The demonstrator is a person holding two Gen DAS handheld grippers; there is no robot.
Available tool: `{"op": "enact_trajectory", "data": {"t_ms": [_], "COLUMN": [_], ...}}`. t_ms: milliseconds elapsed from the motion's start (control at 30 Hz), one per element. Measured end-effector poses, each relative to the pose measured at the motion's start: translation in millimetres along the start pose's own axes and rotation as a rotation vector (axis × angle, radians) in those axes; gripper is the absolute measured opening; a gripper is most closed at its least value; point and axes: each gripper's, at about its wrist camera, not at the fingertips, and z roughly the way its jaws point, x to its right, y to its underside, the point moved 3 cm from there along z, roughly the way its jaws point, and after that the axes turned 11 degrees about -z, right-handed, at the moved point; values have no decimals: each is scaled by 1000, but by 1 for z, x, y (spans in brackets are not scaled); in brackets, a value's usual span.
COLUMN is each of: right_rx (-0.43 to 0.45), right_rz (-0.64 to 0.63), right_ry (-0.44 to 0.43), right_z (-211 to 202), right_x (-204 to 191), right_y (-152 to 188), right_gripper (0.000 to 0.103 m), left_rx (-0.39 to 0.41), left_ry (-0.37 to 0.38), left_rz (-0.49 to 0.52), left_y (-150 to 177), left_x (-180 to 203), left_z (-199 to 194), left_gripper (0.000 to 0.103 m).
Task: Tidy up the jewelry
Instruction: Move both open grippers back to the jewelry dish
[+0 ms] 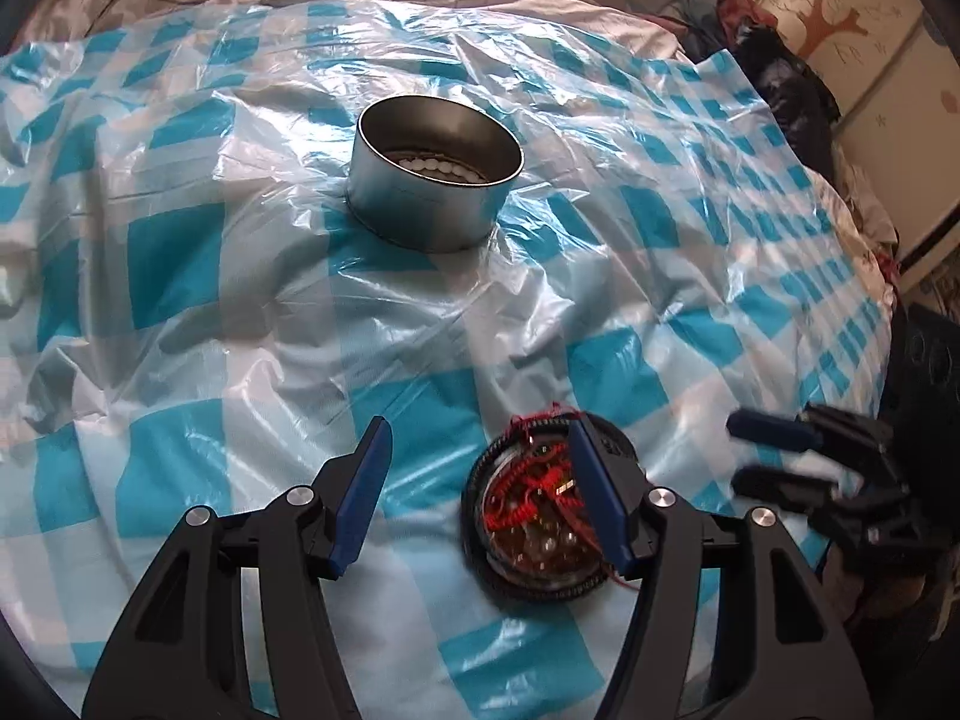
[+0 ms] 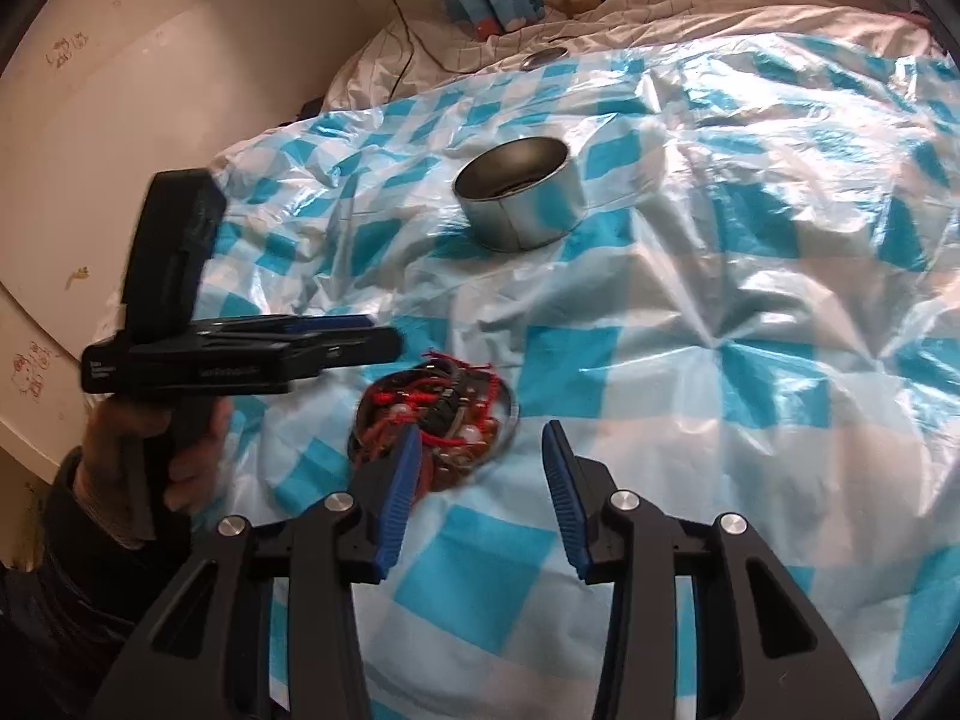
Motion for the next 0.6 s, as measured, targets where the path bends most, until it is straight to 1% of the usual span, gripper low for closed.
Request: {"op": "enact_trajectory", "data": {"t_ms": [100,167,200,233,267,333,400,467,533,600], "right_rx": [-20,-48,-61,-70,-78,-79,-73,-68,-67,-64], "right_rz": [-30,-96,-115,-121,-116,-105,-91,-84,-69,-59], "right_ry": [18,44,53,56,53,61,70,78,79,73], "right_z": [2,5,8,10,12,12,10,10,10,10], "right_x": [-2,-10,-13,-14,-13,-10,-6,-3,0,1], "right_y": [2,6,8,10,12,13,13,13,13,12], "right_gripper": [42,42,42,42,42,42,47,50,50,50], "left_rx": [11,49,95,121,146,156,173,173,167,168], "left_ry": [15,14,8,1,-22,-60,-106,-169,-210,-216], "left_rz": [47,152,238,293,389,498,611,728,818,866], "left_y": [6,17,25,30,41,53,65,78,88,95], "left_x": [2,13,22,27,37,47,57,66,71,74], "left_z": [-12,-24,-31,-34,-36,-35,-30,-21,-13,-10], "left_gripper": [58,58,58,58,58,58,58,59,59,59]}}
